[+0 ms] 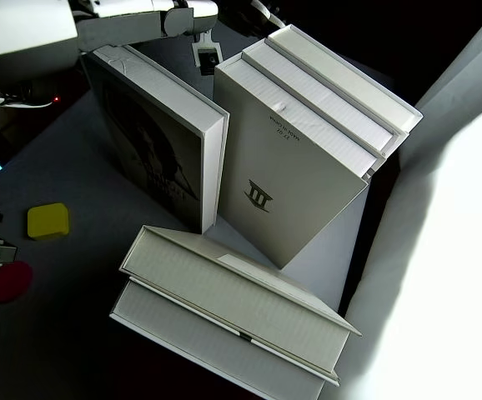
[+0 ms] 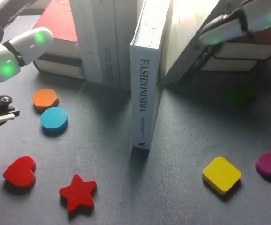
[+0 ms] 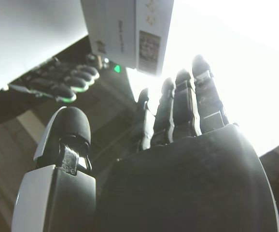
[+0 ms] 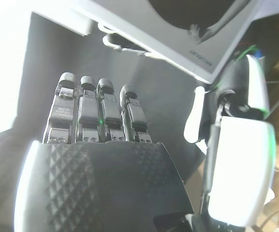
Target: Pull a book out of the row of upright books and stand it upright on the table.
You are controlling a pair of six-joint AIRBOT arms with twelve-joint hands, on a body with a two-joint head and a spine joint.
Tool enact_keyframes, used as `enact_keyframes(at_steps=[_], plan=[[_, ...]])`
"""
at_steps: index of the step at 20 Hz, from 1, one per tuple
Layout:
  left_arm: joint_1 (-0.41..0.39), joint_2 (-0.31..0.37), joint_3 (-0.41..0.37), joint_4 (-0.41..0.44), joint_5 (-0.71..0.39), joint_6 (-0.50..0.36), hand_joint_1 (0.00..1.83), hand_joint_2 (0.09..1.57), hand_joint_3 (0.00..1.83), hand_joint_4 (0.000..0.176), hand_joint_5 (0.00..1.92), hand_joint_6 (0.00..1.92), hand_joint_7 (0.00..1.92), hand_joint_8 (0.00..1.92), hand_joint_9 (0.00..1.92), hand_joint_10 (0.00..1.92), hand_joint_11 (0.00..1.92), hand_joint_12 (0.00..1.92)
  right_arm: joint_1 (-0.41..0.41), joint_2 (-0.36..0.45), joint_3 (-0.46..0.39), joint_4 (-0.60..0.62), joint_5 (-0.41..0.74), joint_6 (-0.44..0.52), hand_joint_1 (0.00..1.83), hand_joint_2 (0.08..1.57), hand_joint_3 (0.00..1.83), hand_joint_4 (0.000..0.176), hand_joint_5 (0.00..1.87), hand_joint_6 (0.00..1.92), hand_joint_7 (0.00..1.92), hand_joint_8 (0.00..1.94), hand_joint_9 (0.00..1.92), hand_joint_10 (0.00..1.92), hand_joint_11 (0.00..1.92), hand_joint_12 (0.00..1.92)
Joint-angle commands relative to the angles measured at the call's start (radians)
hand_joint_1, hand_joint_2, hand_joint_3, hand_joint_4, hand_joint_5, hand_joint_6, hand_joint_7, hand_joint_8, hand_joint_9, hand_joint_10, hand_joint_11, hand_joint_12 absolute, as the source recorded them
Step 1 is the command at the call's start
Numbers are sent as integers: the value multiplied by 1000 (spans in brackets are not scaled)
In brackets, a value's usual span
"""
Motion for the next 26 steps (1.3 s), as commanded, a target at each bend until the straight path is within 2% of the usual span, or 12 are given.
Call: enact_keyframes(at_steps=[1, 2, 8, 10, 11, 14, 16, 17, 18, 20, 22, 26], plan=[[-3, 6, -2, -23, -135, -3, 270, 1380, 1, 83, 65, 8, 0, 0, 0, 0, 0, 88, -4, 10, -6, 125, 28, -41, 628, 981, 37, 19, 0, 0, 0, 0, 0, 0, 0, 0], [0, 10, -6, -28, -142, 0, 253, 1367, 0, 104, 42, 1, 0, 0, 0, 0, 0, 60, -34, 25, -11, 204, 34, -95, 531, 1025, 53, 0, 0, 0, 0, 0, 0, 0, 0, 0], [21, 21, -19, -55, -173, 6, 289, 1370, 0, 104, 7, 0, 0, 0, 0, 0, 0, 0, -231, 78, -15, 612, 127, -301, 566, 1165, 85, 0, 0, 0, 0, 0, 0, 0, 0, 0], [25, 22, -21, -60, -180, 8, 374, 1358, 0, 100, 0, 0, 0, 0, 0, 0, 1, 0, -298, 96, -26, 720, 177, -348, 553, 1206, 47, 0, 0, 0, 0, 0, 0, 0, 0, 0], [25, 23, -22, -61, -182, 8, 362, 1354, 0, 88, 0, 0, 0, 0, 0, 0, 0, 0, -330, 109, -36, 770, 203, -376, 537, 1175, 27, 0, 0, 0, 0, 0, 0, 0, 0, 0], [25, 25, -26, -63, -191, 11, 349, 1348, 0, 91, 0, 0, 0, 0, 0, 0, 0, 0, -415, 144, -74, 894, 283, -454, 523, 1186, 27, 0, 0, 0, 0, 0, 0, 0, 0, 0], [30, 26, -30, -67, -202, 12, 350, 1356, 1, 68, 0, 0, 0, 0, 0, 0, 5, 3, -481, 161, -102, 966, 344, -499, 478, 1156, 7, 0, 0, 0, 0, 0, 0, 0, 0, 0], [33, 27, -32, -70, -208, 12, 350, 1356, 1, 68, 0, 0, 0, 0, 0, 0, 5, 3, -516, 168, -113, 1000, 374, -515, 478, 1156, 7, 0, 0, 0, 0, 0, 0, 0, 0, 0], [35, 29, -35, -71, -211, 13, 345, 1355, 0, 79, 0, 0, 0, 0, 0, 0, 1, 2, -549, 171, -119, 1033, 408, -522, 486, 1155, 6, 0, 0, 0, 0, 0, 0, 0, 0, 0], [38, 31, -38, -70, -211, 14, 342, 1352, 0, 76, 0, 0, 0, 0, 0, 0, 0, 0, -609, 172, -127, 1077, 459, -523, 496, 1154, 5, 0, 0, 0, 0, 0, 0, 0, 0, 0], [38, 31, -38, -70, -216, 15, 360, 1348, 0, 116, 0, 0, 0, 0, 0, 0, 0, 0, -688, 175, -146, 1154, 542, -535, 516, 1192, 20, 0, 0, 0, 0, 0, 0, 0, 0, 0], [39, 31, -39, -70, -225, 18, 411, 1372, 5, 122, 0, 0, 0, 0, 0, 0, 0, 0, -786, 172, -155, 1245, 643, -535, 504, 1201, 19, 0, 0, 0, 0, 0, 0, 0, 0, 0]])
